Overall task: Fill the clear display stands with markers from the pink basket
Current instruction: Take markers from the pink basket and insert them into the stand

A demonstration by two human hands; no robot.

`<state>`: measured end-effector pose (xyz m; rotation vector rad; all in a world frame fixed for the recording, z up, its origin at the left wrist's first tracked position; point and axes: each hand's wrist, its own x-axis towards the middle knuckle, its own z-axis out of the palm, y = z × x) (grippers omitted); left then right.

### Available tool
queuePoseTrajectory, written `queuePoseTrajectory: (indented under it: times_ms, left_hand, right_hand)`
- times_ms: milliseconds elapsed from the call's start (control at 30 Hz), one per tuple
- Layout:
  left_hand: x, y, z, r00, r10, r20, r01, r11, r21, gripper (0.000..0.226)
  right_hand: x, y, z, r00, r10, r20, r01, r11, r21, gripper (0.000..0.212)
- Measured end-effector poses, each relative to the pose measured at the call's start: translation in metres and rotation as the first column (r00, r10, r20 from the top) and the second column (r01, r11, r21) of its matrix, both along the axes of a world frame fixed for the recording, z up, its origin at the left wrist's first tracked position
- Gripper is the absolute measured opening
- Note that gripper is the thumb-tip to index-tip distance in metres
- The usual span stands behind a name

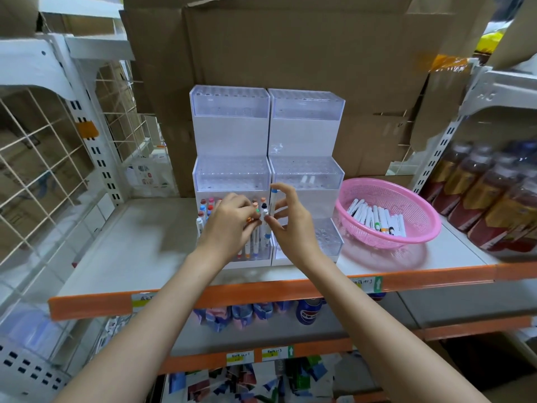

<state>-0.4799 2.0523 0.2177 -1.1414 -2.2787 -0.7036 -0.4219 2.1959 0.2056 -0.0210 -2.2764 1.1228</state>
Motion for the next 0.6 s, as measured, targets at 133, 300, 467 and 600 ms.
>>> queuePoseTrajectory:
  times_ms: [133,300,467,600]
  left_hand:
    - [0.003,-0.011,0.003,0.998,-0.041,-0.047,0.038,0.998,-0.057,0.017]
    - [0.005,-0.022,0.002,0.998,-0.026,-0.063,0.019,0.994,-0.104,0.028]
    - [0.008,-0.024,-0.002,0.999,-0.007,-0.037,0.003,0.995,-0.101,0.032]
    - [0.008,-0.024,-0.004,1.0,0.008,-0.027,-0.01,0.997,-0.082,0.031]
  right_hand:
    - [-0.001,-0.001,0.0,1.0,0.002,0.003,-0.002,1.0,0.002,0.057]
    - [-0.005,-0.002,-0.001,1.0,-0.017,0.008,0.017,1.0,0.016,0.059]
    - [-0.005,0.0,-0.006,0.997,-0.022,0.069,0.015,0.995,0.103,0.046]
    - [0.001,0.002,-0.014,0.996,-0.004,0.09,-0.018,0.969,0.247,0.029]
